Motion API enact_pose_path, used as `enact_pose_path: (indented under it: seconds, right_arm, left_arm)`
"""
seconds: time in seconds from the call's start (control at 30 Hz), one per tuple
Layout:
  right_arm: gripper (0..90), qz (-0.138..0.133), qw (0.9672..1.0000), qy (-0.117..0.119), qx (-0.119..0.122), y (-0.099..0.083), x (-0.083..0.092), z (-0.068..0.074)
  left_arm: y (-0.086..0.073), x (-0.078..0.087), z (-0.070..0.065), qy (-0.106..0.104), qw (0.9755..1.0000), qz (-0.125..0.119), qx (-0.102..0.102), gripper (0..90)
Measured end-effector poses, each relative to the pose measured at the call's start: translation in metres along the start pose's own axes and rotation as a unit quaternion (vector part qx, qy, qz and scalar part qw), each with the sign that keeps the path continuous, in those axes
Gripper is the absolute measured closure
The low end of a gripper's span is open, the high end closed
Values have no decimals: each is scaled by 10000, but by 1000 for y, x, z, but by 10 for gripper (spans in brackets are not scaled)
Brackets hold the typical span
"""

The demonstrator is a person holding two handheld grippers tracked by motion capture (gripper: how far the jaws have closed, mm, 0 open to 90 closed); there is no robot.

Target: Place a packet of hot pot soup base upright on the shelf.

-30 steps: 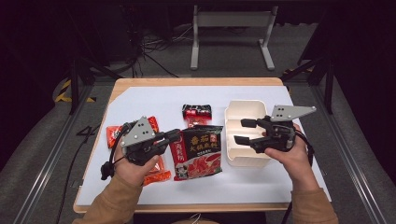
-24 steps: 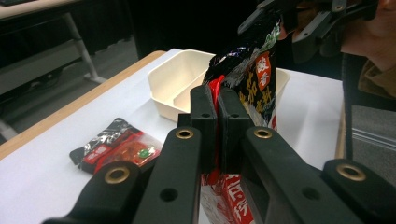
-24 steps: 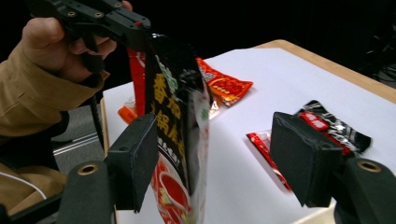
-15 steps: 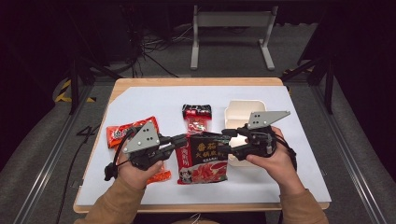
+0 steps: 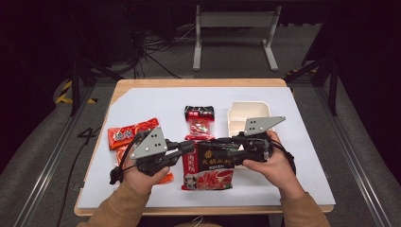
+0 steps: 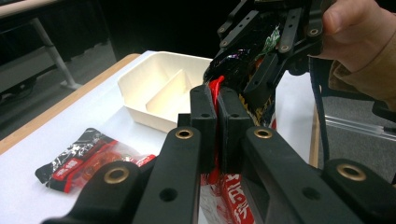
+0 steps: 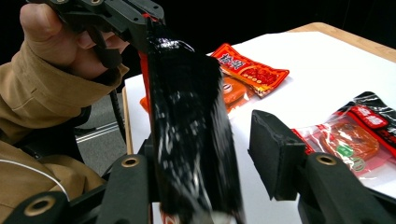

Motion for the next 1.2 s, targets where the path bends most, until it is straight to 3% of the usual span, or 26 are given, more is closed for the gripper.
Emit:
enact_pose_path:
  seconds: [0.27, 0.33, 0.5, 0.63, 0.87, 1.03, 1.2]
  right_arm:
    - [627, 73, 9999, 107, 79, -2, -5, 4]
    - [726, 103, 9996, 195, 190, -1, -4, 6]
    - [761, 120, 9995, 179, 231, 1, -4, 6]
    - [777, 150, 9996, 110, 230, 5, -2, 7]
    - [809, 205, 9995, 17, 246, 16, 3, 8]
    - [811, 181, 9995, -26, 259, 19, 5, 8]
    - [810, 182, 9992, -144, 331, 32, 11, 5]
  left_arm:
    - [-1, -2, -2, -9, 10000, 23, -32, 870]
    - [-1, -2, -2, -16, 10000, 13, -24, 870]
    - [-1, -1, -1, 44, 9999, -12, -89, 862]
    - [0, 1, -1, -26, 9998, -155, 91, 832]
    - [2, 9, 3, -336, 9981, -378, 345, 631]
    - [5, 18, 9, -263, 9975, -483, 446, 524]
    - [5, 25, 18, -130, 9974, -514, 479, 480]
Point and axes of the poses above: each handheld gripper's, and its own axes: x roughly backward along the jaws, y roughly out of its top, z roughly to its left, the point moved 5 cm from there along -x, roughly forward along the jaws, and after that the axes turned 9 degrees about -z, right-handed, at the moved point
